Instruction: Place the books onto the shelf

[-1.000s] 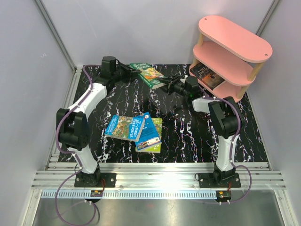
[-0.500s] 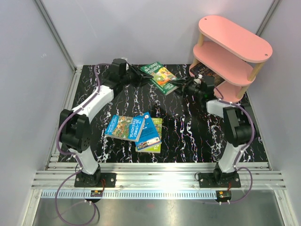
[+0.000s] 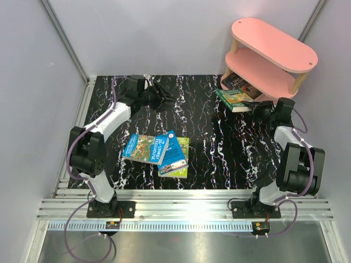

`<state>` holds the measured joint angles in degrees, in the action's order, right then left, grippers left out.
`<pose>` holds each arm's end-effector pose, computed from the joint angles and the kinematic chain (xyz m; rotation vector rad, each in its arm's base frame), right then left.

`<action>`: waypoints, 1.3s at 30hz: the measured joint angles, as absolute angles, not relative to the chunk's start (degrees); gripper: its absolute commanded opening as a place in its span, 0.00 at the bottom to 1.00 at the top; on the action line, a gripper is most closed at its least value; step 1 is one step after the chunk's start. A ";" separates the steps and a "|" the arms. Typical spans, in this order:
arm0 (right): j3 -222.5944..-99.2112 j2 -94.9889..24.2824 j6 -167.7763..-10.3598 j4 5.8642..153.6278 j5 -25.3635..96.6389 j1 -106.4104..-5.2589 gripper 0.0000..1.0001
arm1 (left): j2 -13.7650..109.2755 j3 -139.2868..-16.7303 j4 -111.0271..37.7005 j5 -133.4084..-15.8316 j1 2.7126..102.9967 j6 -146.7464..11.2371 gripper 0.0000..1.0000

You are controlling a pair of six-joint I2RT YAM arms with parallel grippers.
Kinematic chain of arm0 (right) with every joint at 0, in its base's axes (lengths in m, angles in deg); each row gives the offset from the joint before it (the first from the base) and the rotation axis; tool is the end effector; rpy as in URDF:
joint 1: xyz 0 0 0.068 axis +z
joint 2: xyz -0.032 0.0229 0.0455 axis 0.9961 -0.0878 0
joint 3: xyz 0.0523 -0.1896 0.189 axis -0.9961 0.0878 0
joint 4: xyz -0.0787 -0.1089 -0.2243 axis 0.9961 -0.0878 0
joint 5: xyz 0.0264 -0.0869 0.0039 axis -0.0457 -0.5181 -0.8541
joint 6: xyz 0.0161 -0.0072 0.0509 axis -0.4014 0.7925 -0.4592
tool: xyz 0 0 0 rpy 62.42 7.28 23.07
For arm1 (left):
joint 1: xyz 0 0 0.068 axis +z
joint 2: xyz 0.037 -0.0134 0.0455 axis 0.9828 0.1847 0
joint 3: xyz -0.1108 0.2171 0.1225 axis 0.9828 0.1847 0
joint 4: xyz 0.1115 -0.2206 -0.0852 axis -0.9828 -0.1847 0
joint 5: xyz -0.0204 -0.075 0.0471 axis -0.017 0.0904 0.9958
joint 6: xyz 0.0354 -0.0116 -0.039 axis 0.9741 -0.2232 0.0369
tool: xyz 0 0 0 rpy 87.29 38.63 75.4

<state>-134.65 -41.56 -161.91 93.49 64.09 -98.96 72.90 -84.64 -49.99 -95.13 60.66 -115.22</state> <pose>0.3262 -0.0597 0.2310 1.2538 1.7872 1.3267 0.3794 -0.1465 0.2806 -0.5032 2.3190 -1.2706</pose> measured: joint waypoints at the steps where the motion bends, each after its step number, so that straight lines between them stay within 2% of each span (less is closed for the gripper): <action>1: -134.35 -41.56 -161.47 92.64 63.68 -99.09 0.00 | 72.90 -84.45 -50.19 -95.26 60.68 -115.00 0.55; 15: -131.46 -42.59 -158.79 96.00 59.70 -100.47 0.00 | 72.84 -83.68 -51.35 -95.88 60.61 -113.04 0.52; 25: -134.65 -56.53 -160.49 107.39 57.06 -101.04 0.00 | 77.82 -88.97 -52.42 -95.50 58.91 -112.03 0.53; 28: -138.09 -60.29 -160.88 109.75 57.14 -101.08 0.00 | 84.18 -96.21 -52.00 -95.61 56.96 -112.86 0.53; 35: -142.13 -67.02 -162.13 114.01 59.00 -101.58 0.00 | 109.10 -130.28 -49.09 -98.08 51.08 -118.17 0.57; 39: -143.99 -69.82 -162.09 114.95 61.01 -102.28 0.00 | 118.52 -137.89 -40.13 -100.14 48.15 -125.32 0.61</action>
<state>-143.99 -69.82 -162.09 114.95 61.01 -102.28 118.52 -137.89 -40.13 -100.14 48.15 -125.32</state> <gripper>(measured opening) 0.322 0.596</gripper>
